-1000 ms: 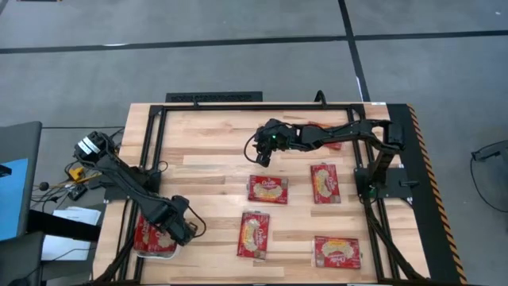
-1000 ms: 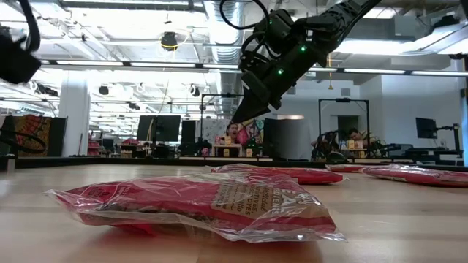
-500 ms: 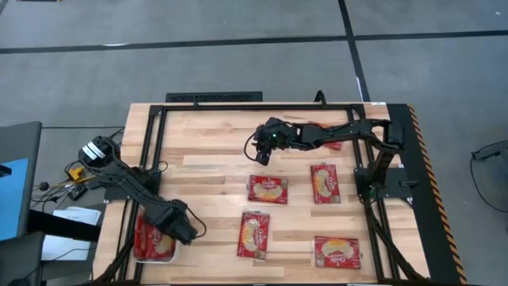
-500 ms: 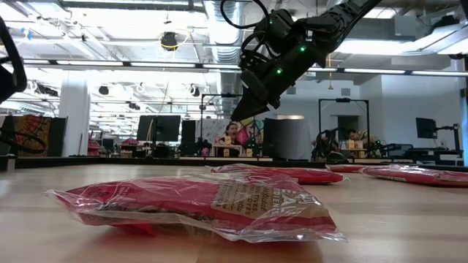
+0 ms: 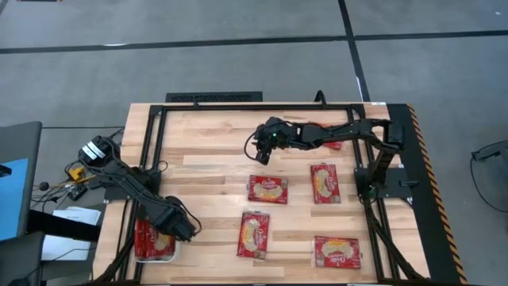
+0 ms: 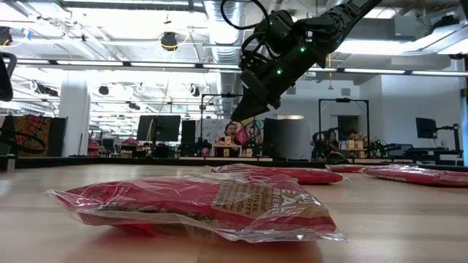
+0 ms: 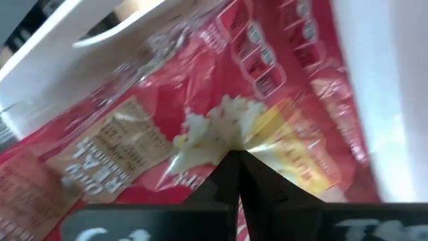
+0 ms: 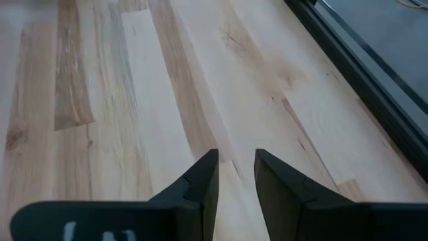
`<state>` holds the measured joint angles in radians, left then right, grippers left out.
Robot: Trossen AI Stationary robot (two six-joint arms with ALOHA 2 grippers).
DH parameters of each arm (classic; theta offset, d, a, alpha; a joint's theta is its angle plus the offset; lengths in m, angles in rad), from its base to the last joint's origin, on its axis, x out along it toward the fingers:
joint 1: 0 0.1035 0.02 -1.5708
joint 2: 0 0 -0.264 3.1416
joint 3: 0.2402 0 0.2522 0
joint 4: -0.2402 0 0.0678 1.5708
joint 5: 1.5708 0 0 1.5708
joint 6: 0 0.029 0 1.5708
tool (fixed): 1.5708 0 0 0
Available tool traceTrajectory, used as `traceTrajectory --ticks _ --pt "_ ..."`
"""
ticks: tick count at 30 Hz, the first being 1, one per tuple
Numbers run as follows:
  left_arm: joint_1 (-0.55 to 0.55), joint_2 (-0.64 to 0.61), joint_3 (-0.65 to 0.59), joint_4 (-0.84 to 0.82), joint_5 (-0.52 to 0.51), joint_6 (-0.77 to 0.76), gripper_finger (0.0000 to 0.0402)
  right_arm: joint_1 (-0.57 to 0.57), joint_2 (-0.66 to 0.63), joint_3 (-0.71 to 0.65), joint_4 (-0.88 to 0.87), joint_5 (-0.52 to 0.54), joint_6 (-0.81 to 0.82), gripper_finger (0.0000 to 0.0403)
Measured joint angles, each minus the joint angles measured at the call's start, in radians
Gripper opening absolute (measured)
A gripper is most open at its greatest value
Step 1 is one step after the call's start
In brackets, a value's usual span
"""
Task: Sort popcorn bags into baskets
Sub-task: Put the red popcorn bag into the white bin
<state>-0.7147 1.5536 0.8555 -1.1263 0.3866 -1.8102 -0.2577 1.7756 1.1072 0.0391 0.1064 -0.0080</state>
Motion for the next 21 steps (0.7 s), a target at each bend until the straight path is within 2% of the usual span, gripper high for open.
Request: traceTrajectory --ticks 4,8,17,21 --pt "0.000 0.000 0.000 -0.023 0.043 0.025 0.0002 0.000 0.000 0.000 0.000 0.000 0.000 0.0120" --pt "0.000 -0.012 0.002 -0.025 0.035 0.037 0.0002 0.000 0.000 0.000 0.001 0.000 0.000 0.0120" --pt "-0.001 -0.059 0.104 -0.067 -0.230 -0.019 0.0002 0.000 0.000 0.000 0.002 0.000 0.000 0.0120" --pt "-0.001 -0.058 0.109 -0.041 -0.245 -0.017 0.0002 0.003 0.000 0.000 0.002 0.000 0.001 0.0120"
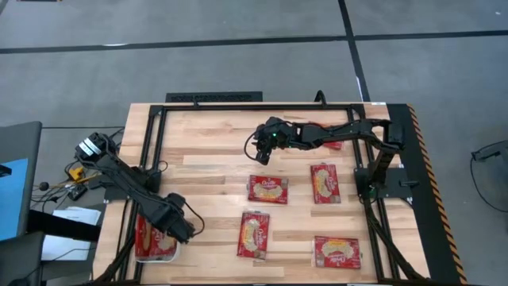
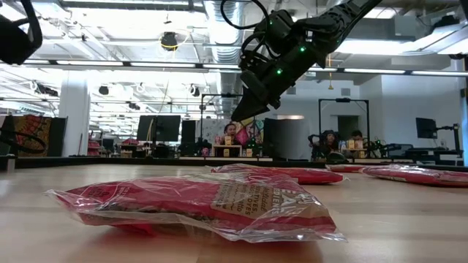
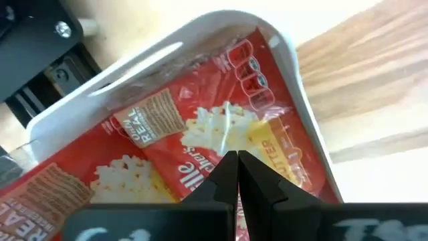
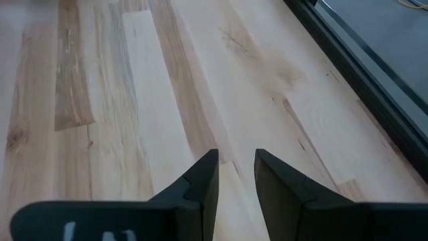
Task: Sort popcorn bags into baskets
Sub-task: Put the red popcorn bag into the white bin
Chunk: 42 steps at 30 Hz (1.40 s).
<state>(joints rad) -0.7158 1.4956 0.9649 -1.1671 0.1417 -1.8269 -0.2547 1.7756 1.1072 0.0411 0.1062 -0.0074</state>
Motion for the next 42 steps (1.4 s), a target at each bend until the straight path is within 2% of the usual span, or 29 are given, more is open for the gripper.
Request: traceTrajectory --ticks 7,18,23,27,34,37,42 --pt "-0.040 0.000 0.000 0.014 0.037 -0.084 0.0015 0.006 0.000 0.000 -0.005 -0.001 0.000 0.0120" --pt "-0.124 0.000 -0.057 0.047 0.071 -0.218 0.0157 0.005 0.000 0.000 -0.005 -0.001 0.000 0.0120" --pt "-0.134 0.000 -0.097 0.071 0.099 -0.220 0.0187 0.005 0.000 0.000 -0.013 -0.001 0.000 0.0120" --pt "-0.135 0.001 -0.113 0.076 0.109 -0.207 0.0181 0.005 0.000 0.000 -0.013 -0.001 0.000 0.0120" --pt "-0.136 -0.002 -0.180 0.196 0.120 -0.173 0.0145 0.005 0.000 0.000 -0.011 -0.001 0.000 0.0120" --pt "-0.136 -0.002 -0.187 0.196 0.124 -0.169 0.0131 0.005 0.000 0.000 -0.010 -0.001 0.000 0.0120" --pt "-0.136 -0.001 -0.188 0.196 0.125 -0.133 0.0078 0.005 0.000 0.000 0.001 -0.001 0.000 0.0120"
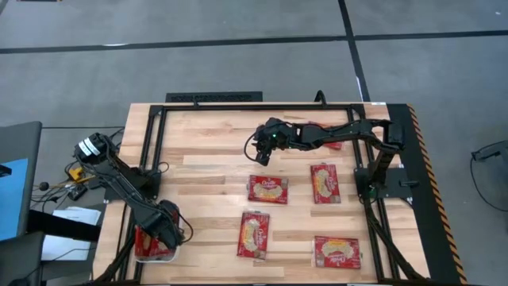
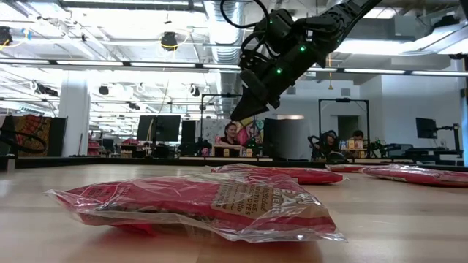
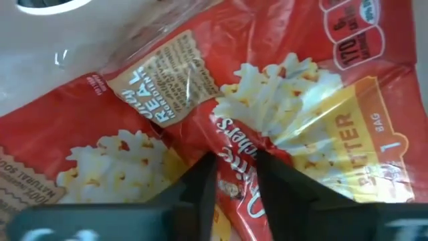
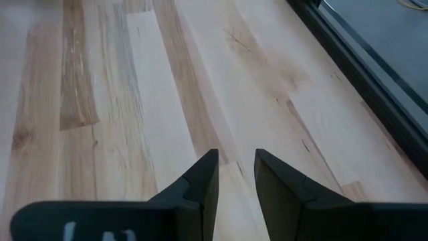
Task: Sort popcorn bags into baskets
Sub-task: Put the red popcorn bag into the white bin
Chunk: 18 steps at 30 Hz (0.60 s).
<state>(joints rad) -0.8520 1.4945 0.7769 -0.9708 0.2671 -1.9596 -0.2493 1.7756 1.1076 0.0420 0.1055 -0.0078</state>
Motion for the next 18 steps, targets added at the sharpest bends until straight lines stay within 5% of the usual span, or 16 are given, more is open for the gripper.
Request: traceTrajectory --ticks 4,12,18 --pt "0.001 0.001 0.000 0.001 0.002 0.015 0.0013 0.000 0.000 0.000 0.005 0.000 0.000 0.0120" --pt "0.027 0.003 0.048 -0.041 -0.006 0.046 0.0001 0.000 0.000 0.000 0.005 0.000 0.000 0.0120" --pt "0.056 0.003 0.174 -0.229 -0.060 0.128 0.0000 0.000 0.000 0.000 0.007 0.000 0.001 0.0120"
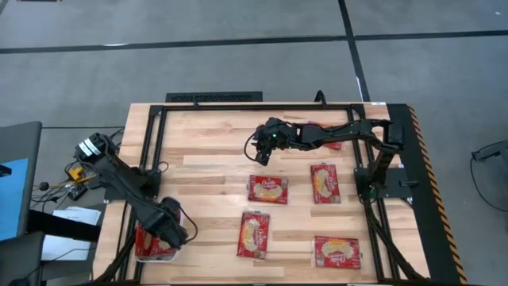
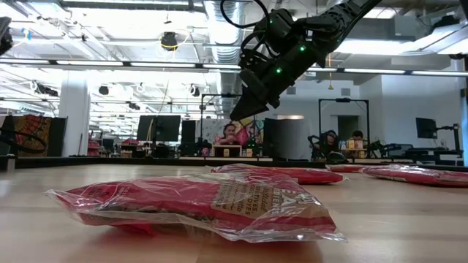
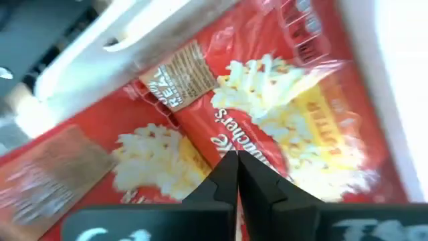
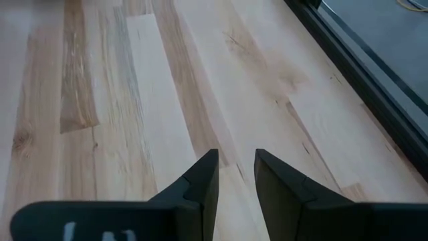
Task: Sort popcorn bags into baskets
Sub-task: Put the red popcorn bag into the white bin
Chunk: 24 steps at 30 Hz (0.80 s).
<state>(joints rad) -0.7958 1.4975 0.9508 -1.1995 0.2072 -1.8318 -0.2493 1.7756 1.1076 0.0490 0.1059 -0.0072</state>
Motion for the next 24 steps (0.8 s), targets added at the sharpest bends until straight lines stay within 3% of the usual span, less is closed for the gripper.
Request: traceTrajectory --ticks 5,12,15,24 --pt "0.004 0.000 0.100 -0.162 -0.043 0.038 0.0000 0.008 0.000 0.000 0.031 -0.011 0.034 0.0120" --pt "0.006 -0.001 0.088 -0.170 -0.179 -0.013 0.0008 0.048 0.033 0.002 0.121 -0.081 0.061 0.0121" --pt "0.014 -0.001 0.052 -0.130 -0.212 -0.013 0.0037 0.061 0.041 -0.002 0.126 -0.082 0.084 0.0129" --pt "0.020 -0.001 -0.050 0.000 -0.220 0.031 0.0175 0.086 0.039 0.000 0.103 -0.083 0.063 0.0172"
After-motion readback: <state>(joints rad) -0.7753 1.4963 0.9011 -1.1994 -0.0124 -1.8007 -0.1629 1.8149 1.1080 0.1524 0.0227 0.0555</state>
